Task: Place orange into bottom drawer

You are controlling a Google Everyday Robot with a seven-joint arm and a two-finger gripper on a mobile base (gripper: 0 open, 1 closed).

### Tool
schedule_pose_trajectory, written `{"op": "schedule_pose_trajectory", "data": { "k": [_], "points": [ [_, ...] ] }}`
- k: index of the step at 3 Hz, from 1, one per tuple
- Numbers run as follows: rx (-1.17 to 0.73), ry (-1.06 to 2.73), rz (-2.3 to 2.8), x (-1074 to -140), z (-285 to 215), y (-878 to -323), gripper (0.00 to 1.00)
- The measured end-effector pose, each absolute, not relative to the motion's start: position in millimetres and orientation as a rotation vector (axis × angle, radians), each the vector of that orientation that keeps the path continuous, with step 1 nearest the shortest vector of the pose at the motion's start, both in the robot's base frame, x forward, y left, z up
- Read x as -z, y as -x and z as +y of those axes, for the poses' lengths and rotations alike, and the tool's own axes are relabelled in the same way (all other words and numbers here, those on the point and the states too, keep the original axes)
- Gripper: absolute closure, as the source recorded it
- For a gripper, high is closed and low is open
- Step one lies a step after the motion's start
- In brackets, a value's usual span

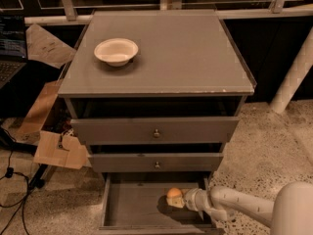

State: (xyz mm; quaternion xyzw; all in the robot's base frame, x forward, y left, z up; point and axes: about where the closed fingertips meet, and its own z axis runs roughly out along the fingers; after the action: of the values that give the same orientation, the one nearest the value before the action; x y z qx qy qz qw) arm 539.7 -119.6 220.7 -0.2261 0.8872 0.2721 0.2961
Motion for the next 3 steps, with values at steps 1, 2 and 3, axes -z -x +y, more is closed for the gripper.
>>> {"op": "schedule_pose_trajectory", "data": {
  "k": [1,2,3],
  "points": [
    [-0.726,0.606,2.386,-212,-118,-535,1.0],
    [-0.733,0.613,2.408,-204,-118,-530,1.0],
    [-0.77,0.623,2.403,-195,-118,-523,0.99]
  ]
}}
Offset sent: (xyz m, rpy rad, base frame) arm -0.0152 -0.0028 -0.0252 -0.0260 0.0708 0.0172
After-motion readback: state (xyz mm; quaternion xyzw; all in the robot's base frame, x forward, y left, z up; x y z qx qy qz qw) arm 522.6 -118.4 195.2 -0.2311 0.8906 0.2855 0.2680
